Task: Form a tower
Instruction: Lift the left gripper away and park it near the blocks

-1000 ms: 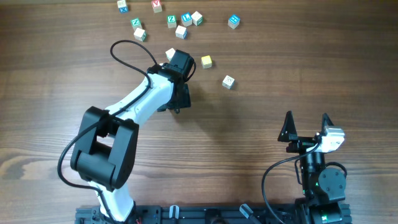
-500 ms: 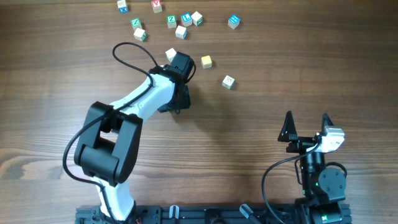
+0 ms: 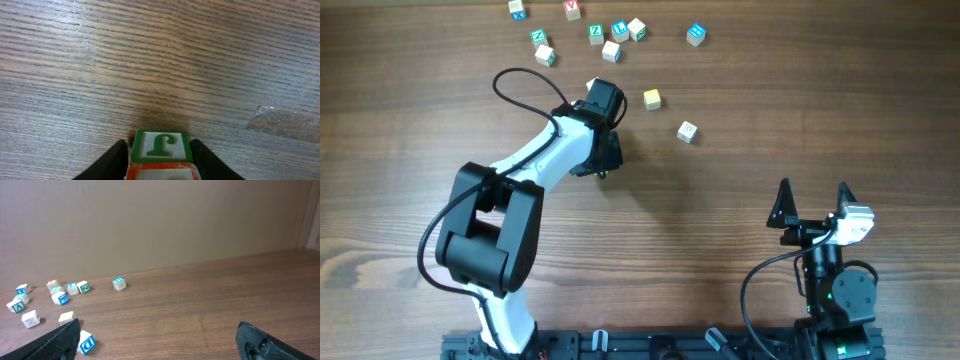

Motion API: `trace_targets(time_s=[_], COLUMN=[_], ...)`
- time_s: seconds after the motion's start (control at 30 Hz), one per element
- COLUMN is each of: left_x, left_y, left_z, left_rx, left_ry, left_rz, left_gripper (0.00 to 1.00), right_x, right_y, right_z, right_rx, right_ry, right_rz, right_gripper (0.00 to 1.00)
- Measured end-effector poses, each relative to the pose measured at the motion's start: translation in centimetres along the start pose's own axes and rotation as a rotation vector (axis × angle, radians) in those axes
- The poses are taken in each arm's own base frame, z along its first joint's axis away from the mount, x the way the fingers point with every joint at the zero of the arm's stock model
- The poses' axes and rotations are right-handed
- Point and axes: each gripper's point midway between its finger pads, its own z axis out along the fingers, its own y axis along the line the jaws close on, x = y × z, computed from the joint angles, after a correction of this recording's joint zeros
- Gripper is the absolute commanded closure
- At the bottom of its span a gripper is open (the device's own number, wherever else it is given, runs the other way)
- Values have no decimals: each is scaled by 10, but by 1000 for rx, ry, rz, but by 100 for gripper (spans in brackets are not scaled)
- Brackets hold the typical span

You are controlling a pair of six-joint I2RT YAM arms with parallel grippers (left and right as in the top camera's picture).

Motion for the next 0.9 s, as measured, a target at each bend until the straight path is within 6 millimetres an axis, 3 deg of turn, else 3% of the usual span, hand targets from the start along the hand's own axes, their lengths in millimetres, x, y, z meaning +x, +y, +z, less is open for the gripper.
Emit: trace_targets(time_s=[0.17,0.27,0.57,0.63,0.77,0.9], left_x=[0,0,10,12,13,13], left_y=[0,0,-17,-20,-22,-23], left_z=[0,0,-1,-1,-1,-2], left_rx=[1,2,75,83,91,96], left_ry=[1,2,37,40,44,41], left_rz=[-1,0,151,173,190,199], left_gripper=[69,65,64,60,26,21], right_x=[0,0,0,0,0,0], right_y=[0,0,0,0,0,0], right_z=[0,0,0,0,0,0], right_rx=[0,0,0,0,0,0], right_ry=[0,0,0,0,0,0], right_rz=[0,0,0,0,0,0], right_gripper=[0,0,0,0,0,0])
